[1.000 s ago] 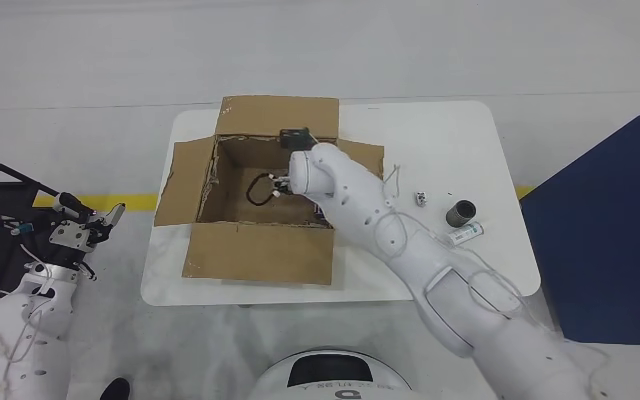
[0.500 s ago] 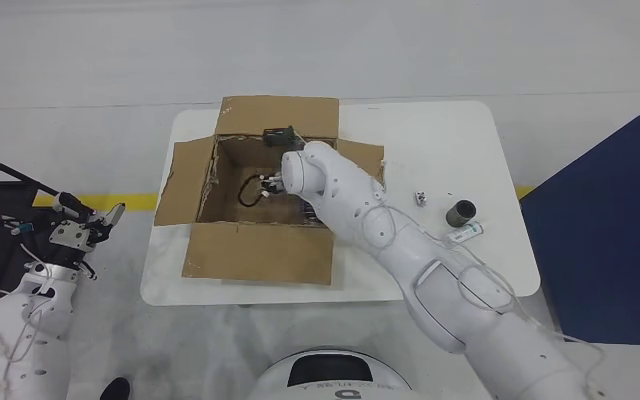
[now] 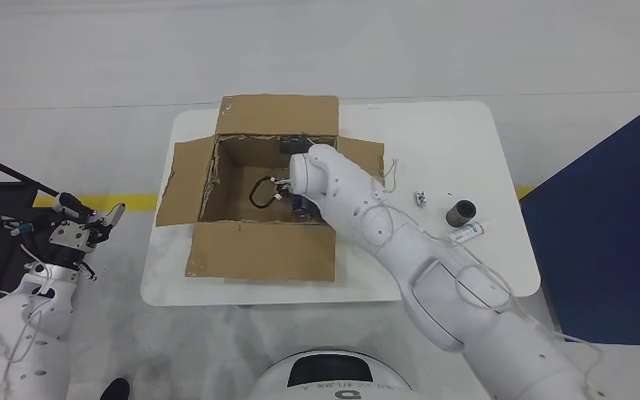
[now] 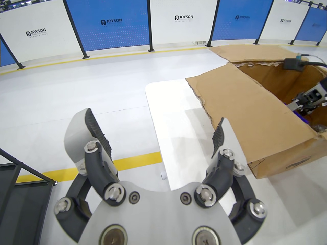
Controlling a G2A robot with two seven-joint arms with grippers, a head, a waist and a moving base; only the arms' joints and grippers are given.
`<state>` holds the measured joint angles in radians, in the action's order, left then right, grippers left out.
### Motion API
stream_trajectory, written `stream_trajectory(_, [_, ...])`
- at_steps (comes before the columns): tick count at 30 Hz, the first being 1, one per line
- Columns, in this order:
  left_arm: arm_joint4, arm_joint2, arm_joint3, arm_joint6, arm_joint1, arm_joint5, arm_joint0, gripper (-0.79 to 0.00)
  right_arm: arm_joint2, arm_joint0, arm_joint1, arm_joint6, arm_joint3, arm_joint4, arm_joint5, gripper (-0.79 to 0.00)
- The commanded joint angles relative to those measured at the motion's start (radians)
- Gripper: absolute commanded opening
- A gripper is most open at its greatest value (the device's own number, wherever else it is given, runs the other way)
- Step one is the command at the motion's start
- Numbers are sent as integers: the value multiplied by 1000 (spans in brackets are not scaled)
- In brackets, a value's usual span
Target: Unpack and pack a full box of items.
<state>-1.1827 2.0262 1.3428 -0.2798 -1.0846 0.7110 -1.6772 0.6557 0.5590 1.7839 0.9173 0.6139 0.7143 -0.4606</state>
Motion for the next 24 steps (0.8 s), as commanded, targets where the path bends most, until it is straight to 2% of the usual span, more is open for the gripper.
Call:
stream_trajectory(1, [0,0,0,0,0,0,0,0,-4,-14,11,-2,-41,-6,5,-22])
stream_trajectory(3, [0,0,0,0,0,0,0,0,-7,-27,22,-7,-78,-13,6,-86])
stream_trajectory(4, [0,0,0,0,0,0,0,0,-9,-32,28,-11,-94,-17,11,-148])
stream_trajectory(5, [0,0,0,0,0,0,0,0,-9,-36,33,-15,-111,-22,17,-292])
stream_trajectory(6, [0,0,0,0,0,0,0,0,-10,-41,38,-18,-126,-26,21,-391])
stream_trajectory(8, [0,0,0,0,0,0,0,0,-10,-49,47,-23,-157,-34,30,-453])
stream_trajectory(12, [0,0,0,0,0,0,0,0,-12,-60,65,-33,-207,-46,45,-502])
stream_trajectory(13, [0,0,0,0,0,0,0,0,-14,-62,69,-34,-217,-46,48,-557])
stream_trajectory(15, [0,0,0,0,0,0,0,0,-20,-65,78,-39,-229,-42,57,-748])
stream_trajectory(16, [0,0,0,0,0,0,0,0,-22,-67,82,-47,-232,-39,61,-785])
stream_trajectory(24, [0,0,0,0,0,0,0,0,-12,-57,88,-175,-202,-26,108,-785])
